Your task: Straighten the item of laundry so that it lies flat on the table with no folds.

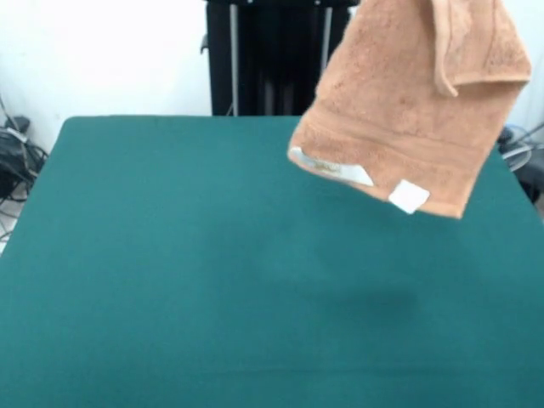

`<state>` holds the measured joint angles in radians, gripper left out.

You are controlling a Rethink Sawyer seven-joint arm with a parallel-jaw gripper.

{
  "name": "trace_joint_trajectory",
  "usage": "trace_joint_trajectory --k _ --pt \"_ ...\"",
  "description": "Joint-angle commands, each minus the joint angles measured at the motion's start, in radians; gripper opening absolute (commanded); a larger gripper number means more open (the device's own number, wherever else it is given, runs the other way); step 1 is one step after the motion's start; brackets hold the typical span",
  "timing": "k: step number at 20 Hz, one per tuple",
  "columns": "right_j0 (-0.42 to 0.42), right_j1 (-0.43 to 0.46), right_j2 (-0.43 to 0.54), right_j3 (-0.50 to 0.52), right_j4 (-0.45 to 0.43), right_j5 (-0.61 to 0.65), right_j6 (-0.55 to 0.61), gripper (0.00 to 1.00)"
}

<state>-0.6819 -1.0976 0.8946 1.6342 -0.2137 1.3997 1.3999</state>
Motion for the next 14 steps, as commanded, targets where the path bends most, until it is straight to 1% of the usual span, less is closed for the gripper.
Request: trace_joint_trajectory --k 1,3,6,7,9,10,12,14 --pt "0.036 0.089 0.02 -0.155 -0.037 0.13 -0.15 0.0" --pt "0.036 0.108 0.022 -0.178 -0.036 0.123 -0.159 0.0" --pt "0.04 0.138 0.01 -0.256 -0.054 0.164 -0.161 0.0" --pt "0.034 0.141 0.01 -0.271 -0.053 0.158 -0.167 0.0" --pt "-0.013 0.117 0.02 -0.25 -0.049 0.111 -0.215 0.0" --pt "-0.067 0.071 0.037 -0.188 -0.06 0.032 -0.28 0.0" --pt "-0.155 -0.008 0.073 -0.097 -0.104 -0.084 -0.403 0.0" --pt "-0.212 -0.1 0.086 -0.02 -0.203 -0.174 -0.502 0.0"
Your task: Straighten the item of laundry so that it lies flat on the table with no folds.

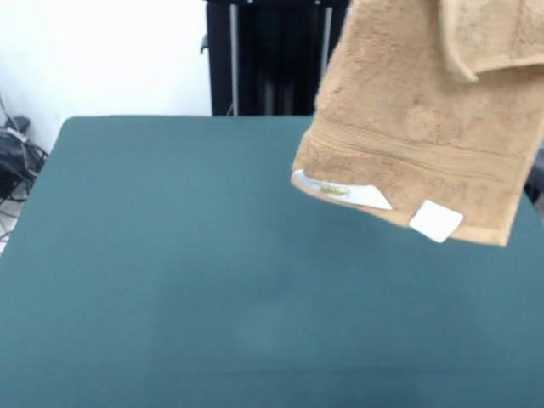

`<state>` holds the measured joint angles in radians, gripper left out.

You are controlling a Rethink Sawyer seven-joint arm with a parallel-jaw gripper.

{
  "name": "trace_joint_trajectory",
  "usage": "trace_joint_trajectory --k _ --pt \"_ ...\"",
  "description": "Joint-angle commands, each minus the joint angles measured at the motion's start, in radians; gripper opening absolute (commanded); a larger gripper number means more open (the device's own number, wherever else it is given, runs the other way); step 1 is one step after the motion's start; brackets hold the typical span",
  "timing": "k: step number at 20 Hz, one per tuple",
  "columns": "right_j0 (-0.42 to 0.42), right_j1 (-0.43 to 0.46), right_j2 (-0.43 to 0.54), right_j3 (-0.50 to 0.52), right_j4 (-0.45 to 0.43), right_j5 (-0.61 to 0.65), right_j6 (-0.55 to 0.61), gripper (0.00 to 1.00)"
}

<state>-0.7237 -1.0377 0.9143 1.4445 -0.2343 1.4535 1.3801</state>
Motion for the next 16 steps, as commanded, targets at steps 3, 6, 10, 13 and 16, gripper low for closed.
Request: trace_joint_trajectory --k 3,6,10,13,16 --pt "-0.209 -0.239 0.071 0.24 -0.32 -0.322 -0.564 0.0" --pt "-0.201 -0.298 0.046 0.304 -0.451 -0.402 -0.579 0.0" --pt "-0.158 -0.346 -0.004 0.336 -0.637 -0.425 -0.607 0.0" --pt "-0.151 -0.366 -0.032 0.369 -0.662 -0.478 -0.604 0.0" --pt "-0.128 -0.4 -0.061 0.403 -0.679 -0.501 -0.573 0.0"
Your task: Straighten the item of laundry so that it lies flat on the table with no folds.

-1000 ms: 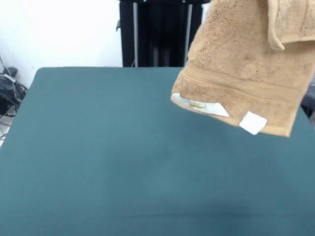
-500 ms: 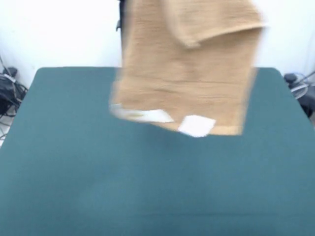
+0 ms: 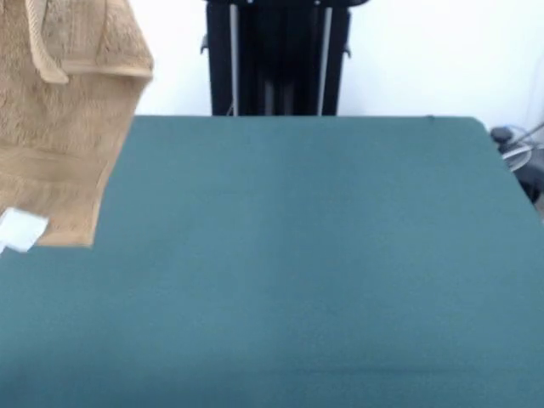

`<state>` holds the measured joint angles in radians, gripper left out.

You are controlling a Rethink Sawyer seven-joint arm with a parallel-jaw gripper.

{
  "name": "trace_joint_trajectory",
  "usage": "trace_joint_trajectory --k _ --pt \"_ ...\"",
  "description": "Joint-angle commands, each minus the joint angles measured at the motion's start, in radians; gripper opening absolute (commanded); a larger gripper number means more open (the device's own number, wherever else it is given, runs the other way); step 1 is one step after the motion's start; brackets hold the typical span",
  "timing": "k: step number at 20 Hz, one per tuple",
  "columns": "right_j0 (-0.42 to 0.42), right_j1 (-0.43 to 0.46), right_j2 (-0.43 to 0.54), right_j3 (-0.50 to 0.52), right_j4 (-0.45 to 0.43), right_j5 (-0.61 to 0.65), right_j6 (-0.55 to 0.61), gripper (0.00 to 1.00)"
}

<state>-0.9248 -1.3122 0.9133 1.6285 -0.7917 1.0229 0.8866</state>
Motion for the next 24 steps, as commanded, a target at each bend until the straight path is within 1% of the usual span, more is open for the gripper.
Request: trace_joint_trajectory --k 1,6,9,12,15,16,19,24 --pt "0.083 -0.134 -0.066 0.22 -0.126 -0.064 -0.072 0.0" --pt "0.147 -0.164 -0.089 0.231 -0.239 -0.002 -0.001 0.0" --pt "0.181 -0.186 -0.115 0.246 -0.277 0.013 0.035 0.0" --pt "0.215 -0.22 -0.138 0.271 -0.308 0.034 0.044 0.0" --pt "0.242 -0.228 -0.161 0.303 -0.348 0.019 0.09 0.0" --pt "0.254 -0.238 -0.17 0.32 -0.364 0.011 0.117 0.0" --pt "0.272 -0.271 -0.196 0.357 -0.388 -0.012 0.154 0.0" --pt "0.335 -0.292 -0.237 0.413 -0.446 -0.015 0.269 0.0"
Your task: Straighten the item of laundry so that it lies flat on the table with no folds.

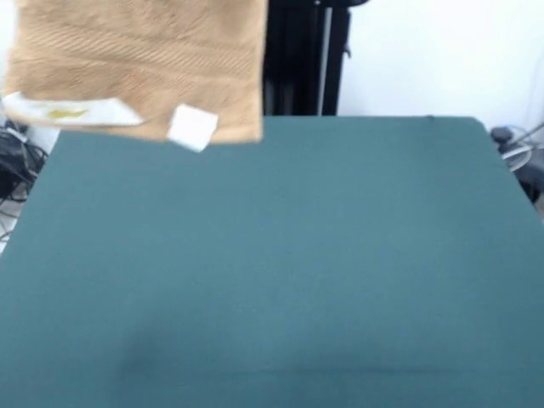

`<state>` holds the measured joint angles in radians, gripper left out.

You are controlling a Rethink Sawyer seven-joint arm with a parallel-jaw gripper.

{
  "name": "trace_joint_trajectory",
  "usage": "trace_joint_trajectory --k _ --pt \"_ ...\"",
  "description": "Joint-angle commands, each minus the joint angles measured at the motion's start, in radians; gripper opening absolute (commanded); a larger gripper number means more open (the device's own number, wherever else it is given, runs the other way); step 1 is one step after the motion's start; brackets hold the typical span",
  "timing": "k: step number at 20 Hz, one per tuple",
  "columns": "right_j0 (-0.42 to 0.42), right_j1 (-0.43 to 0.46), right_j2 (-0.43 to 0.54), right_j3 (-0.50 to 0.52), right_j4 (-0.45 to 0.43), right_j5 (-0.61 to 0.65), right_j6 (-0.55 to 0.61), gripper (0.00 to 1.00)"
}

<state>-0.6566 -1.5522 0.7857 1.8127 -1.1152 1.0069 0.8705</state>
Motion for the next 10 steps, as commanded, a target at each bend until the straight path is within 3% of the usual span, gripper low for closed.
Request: trace_joint_trajectory --k 1,5,7,10 --pt "0.074 -0.058 -0.12 0.241 -0.12 -0.008 0.294 0.0" --pt "0.099 -0.084 -0.171 0.287 -0.068 -0.069 0.301 0.0" --pt "0.097 -0.109 -0.215 0.317 0.037 -0.152 0.247 0.0" --pt "0.054 -0.173 -0.31 0.378 0.36 -0.323 -0.012 0.0"
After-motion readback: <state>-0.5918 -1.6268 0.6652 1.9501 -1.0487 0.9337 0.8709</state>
